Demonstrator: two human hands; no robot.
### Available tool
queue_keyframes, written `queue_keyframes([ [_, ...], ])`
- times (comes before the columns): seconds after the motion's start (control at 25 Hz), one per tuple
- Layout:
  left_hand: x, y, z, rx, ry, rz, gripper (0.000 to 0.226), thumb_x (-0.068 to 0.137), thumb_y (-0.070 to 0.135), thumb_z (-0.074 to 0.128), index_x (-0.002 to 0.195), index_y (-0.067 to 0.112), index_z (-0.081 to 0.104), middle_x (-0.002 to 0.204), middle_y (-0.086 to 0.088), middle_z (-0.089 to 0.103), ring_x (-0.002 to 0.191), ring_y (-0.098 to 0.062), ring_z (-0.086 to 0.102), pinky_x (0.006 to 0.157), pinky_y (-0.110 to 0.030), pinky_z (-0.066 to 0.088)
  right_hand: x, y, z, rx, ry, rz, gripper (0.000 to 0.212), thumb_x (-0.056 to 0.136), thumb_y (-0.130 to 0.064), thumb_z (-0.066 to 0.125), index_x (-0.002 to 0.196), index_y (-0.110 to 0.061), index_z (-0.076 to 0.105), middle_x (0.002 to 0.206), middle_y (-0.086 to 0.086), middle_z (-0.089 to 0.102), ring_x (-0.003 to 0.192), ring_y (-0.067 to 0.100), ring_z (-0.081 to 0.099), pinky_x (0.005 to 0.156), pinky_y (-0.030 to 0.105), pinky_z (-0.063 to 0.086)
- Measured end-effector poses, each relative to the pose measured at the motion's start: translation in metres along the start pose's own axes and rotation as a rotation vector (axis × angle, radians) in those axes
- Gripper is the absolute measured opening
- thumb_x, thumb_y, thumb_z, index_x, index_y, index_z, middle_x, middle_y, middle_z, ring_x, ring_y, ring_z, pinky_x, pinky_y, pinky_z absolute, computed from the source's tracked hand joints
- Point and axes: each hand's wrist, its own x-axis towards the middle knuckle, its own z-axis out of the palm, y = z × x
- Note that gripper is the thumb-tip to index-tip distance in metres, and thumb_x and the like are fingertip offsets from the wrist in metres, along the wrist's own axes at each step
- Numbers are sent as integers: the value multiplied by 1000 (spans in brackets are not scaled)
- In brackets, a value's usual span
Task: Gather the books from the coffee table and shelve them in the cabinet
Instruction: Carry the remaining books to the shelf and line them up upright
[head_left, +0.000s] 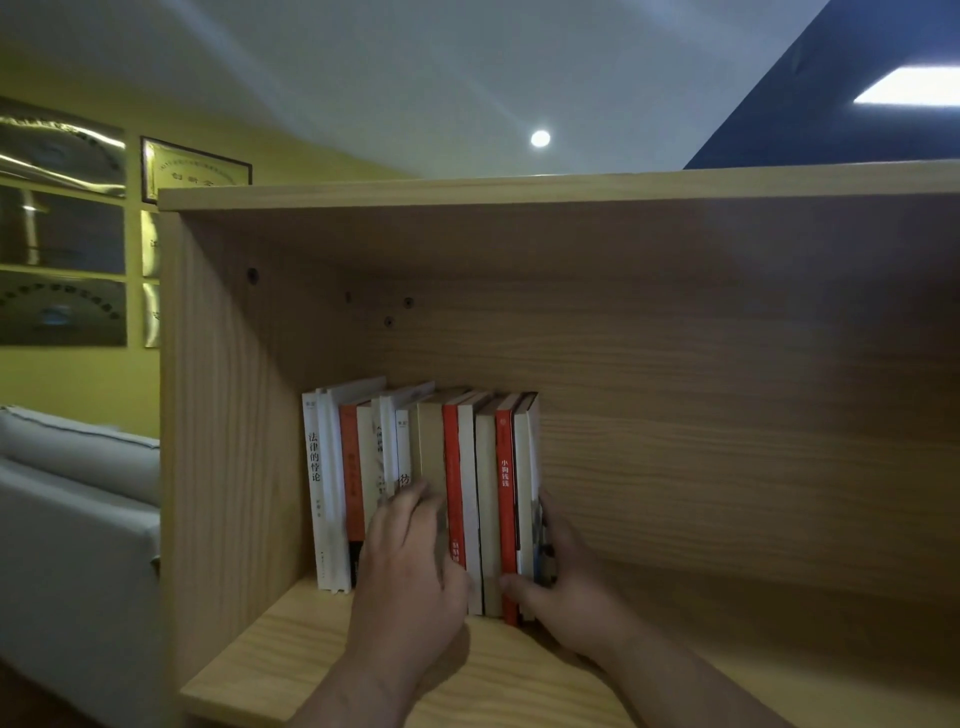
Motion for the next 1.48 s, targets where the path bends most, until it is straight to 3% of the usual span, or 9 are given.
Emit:
queue_keyframes([
  [0.32,1,3,-4,88,-111,-3,71,82,28,44,152,26,34,159,9,31,147,-13,19,123,-39,18,5,3,5,-85,6,-19,120,67,-69,70,156,-50,-7,161,-16,35,138,8,48,110,39,49],
  [0.64,1,6,-7,222,-245,104,64,93,37,37,153,46,19,157,19,-21,142,0,-22,119,-38,-10,5,4,1,-71,35,-28,111,75,-62,71,161,-40,4,164,-11,31,147,10,38,118,40,40],
  [0.76,1,7,-10,142,-210,85,63,91,36,44,151,44,29,158,21,-11,140,4,-15,120,-37,-6,0,-2,3,-50,82,1,106,72,-57,73,159,-43,15,147,-17,53,128,5,57,106,34,52],
  [0.88,1,7,-13,145,-234,64,63,91,40,44,152,44,27,157,23,-11,140,4,-16,120,-37,-7,-14,-10,-10,53,84,34,76,83,-21,75,149,-39,41,120,-15,66,102,5,68,86,28,61],
  [0.96,0,10,-15,130,-227,62,66,87,48,38,151,43,29,159,22,-7,148,-4,-6,122,-40,-2,-20,-10,-37,318,160,220,53,87,-5,69,132,-32,57,111,4,71,96,23,73,86,46,63],
  [1.16,-4,20,-19,79,-60,98,59,83,50,44,134,26,59,137,7,54,130,-15,39,110,-41,32,-42,6,-109,954,150,519,35,92,-16,64,126,-18,57,115,27,71,99,49,72,88,64,57],
  [1.24,-6,46,-22,13,-89,95,46,92,43,52,135,26,57,126,18,48,122,-2,37,107,-36,37,-50,6,-114,1076,118,458,35,90,-16,63,124,-21,58,118,27,70,102,49,71,90,64,56],
  [1.36,2,92,-30,-335,-307,-132,46,98,39,54,141,39,40,129,22,49,119,-2,50,101,-34,49,-52,4,-112,1145,109,409,45,78,-14,65,122,-19,60,115,26,69,94,45,71,81,60,58],
  [1.48,19,115,-28,-919,-425,-502,22,96,32,59,118,30,59,109,5,74,92,-12,73,72,-30,58,-52,9,-112,1010,48,422,44,77,-12,59,120,-5,64,102,25,72,89,42,67,83,54,53],
])
